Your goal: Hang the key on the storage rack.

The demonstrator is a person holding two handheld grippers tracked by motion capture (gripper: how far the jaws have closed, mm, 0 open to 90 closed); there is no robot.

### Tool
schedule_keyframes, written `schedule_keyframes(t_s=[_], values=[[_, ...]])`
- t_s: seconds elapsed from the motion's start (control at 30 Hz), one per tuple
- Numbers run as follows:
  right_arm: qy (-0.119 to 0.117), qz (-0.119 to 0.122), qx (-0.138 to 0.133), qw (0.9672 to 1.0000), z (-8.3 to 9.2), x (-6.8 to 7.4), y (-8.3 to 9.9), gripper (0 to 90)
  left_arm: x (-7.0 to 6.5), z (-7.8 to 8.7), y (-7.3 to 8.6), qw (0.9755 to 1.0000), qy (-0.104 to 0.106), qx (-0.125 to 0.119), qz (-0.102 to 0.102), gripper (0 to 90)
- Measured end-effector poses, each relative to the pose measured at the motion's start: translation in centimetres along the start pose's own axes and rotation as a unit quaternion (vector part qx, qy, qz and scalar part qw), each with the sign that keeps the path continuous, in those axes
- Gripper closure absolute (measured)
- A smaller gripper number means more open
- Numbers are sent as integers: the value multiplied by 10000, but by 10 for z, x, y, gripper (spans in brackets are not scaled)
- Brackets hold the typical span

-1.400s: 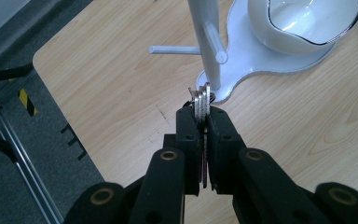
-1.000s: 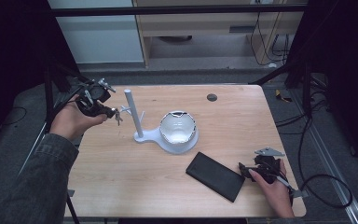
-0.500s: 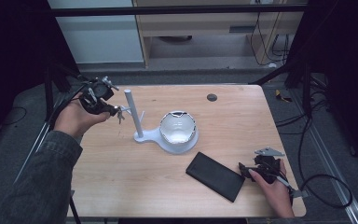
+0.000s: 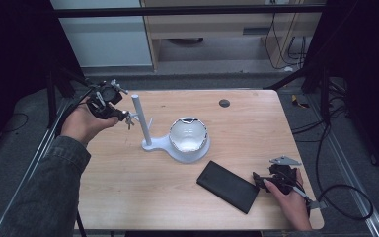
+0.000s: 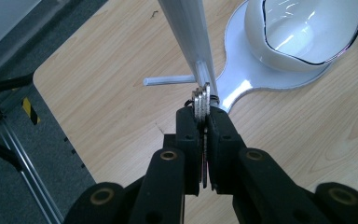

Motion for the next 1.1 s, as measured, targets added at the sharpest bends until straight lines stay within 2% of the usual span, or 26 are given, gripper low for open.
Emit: schedule_keyframes(t_s=[0.17, 0.3, 0.37, 0.5, 0.63, 0.77, 0.8, 1.1], values=[[-9, -5, -5, 10000, 0, 0, 0, 5, 2, -4, -1, 10000, -31, 43, -12, 841], [-11, -3, -4, 10000, 0, 0, 0, 5, 2, -6, 1, 10000, 11, -18, 24, 832], [-7, 8, 1, 10000, 0, 0, 0, 5, 5, -2, 4, 9998, -114, -173, 49, 782], [-8, 19, 7, 10000, 0, 0, 0, 5, 3, 3, 19, 9991, -57, -420, 91, 774], [-8, 11, 11, 10000, 0, 0, 0, 5, -8, 2, 36, 9981, 53, -612, 53, 772], [-25, 1, 1, 10000, 0, 1, 0, 5, -21, -6, 51, 9968, 140, -777, -85, 772], [-24, -4, 6, 10000, 0, 1, 0, 5, -26, -9, 55, 9965, 236, -803, -85, 772], [-21, -3, 4, 10000, 0, 1, 0, 4, -58, -31, 64, 9938, 449, -969, -318, 735]])
Point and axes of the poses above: each handheld gripper's, and its own axes: z roughly backward along the jaws, y roughly out of its underside, x roughly to its left, the point moved 6 cm from there along -z, roughly forward along the jaws, and after that the axes turned 14 degrees about x, right-handed, at the moved point
